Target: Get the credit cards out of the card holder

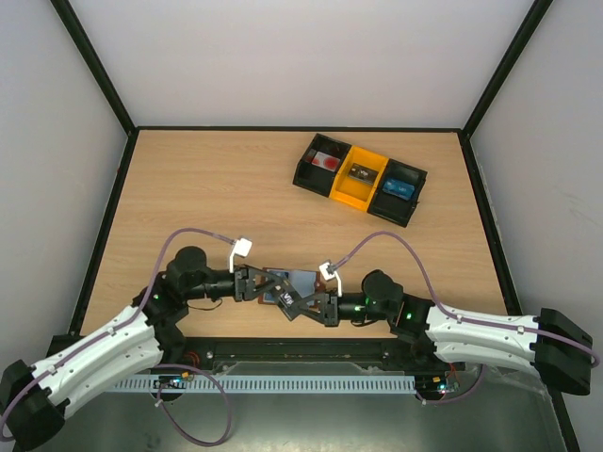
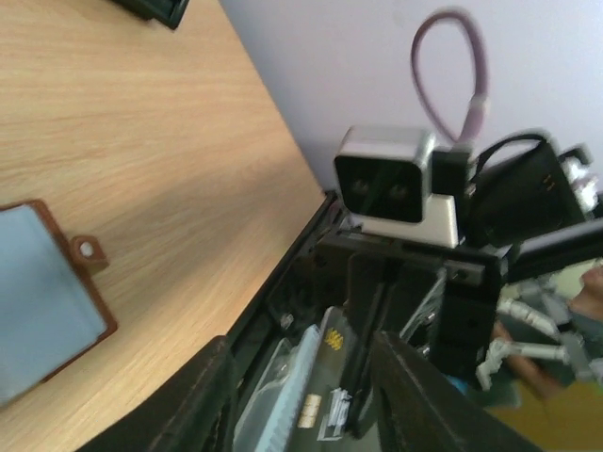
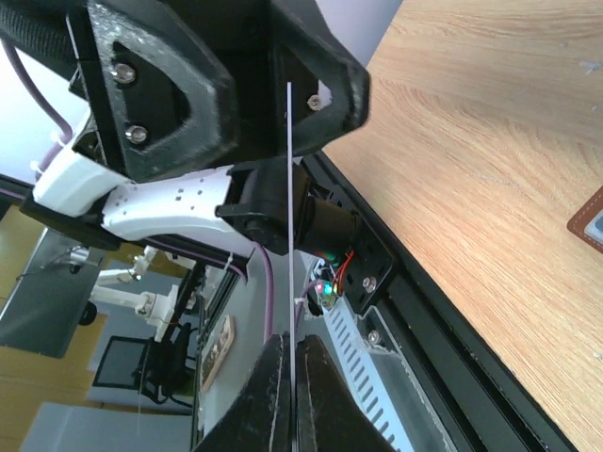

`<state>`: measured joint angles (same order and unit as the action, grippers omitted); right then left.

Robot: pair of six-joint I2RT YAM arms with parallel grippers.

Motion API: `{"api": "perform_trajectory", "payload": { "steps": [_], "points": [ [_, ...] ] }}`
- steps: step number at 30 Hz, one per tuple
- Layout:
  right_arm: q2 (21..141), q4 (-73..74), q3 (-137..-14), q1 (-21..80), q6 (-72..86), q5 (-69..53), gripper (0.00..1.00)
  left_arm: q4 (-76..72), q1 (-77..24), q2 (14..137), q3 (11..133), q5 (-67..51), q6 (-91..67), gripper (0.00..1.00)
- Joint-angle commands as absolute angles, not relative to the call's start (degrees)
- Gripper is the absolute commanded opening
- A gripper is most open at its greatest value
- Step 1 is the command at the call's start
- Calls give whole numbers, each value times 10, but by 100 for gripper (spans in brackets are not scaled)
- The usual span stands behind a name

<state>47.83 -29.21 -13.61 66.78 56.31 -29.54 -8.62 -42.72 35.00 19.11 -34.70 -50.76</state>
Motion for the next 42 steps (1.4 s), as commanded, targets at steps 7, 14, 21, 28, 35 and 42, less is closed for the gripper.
{"api": "perform_trajectory", "payload": {
  "steps": [7, 14, 21, 28, 35, 42],
  "points": [
    [468, -292, -145, 671, 553, -296, 2, -72, -424, 376, 212, -405, -471, 3],
    [439, -336, -107, 671, 610, -193, 34, -108, -425, 349, 190, -353, -520, 3],
    [476, -453, -77, 671, 685, -125, 49, -198, -424, 341, 138, -234, -600, 3],
    [539, -548, -80, 671, 734, -91, 45, -301, -424, 346, 101, -182, -667, 3],
    [631, -612, -108, 671, 754, -101, 34, -294, -423, 334, 93, -126, -688, 3],
    [670, -677, -96, 671, 778, -78, 8, -282, -423, 327, 93, -112, -688, 3]
  ]
}}
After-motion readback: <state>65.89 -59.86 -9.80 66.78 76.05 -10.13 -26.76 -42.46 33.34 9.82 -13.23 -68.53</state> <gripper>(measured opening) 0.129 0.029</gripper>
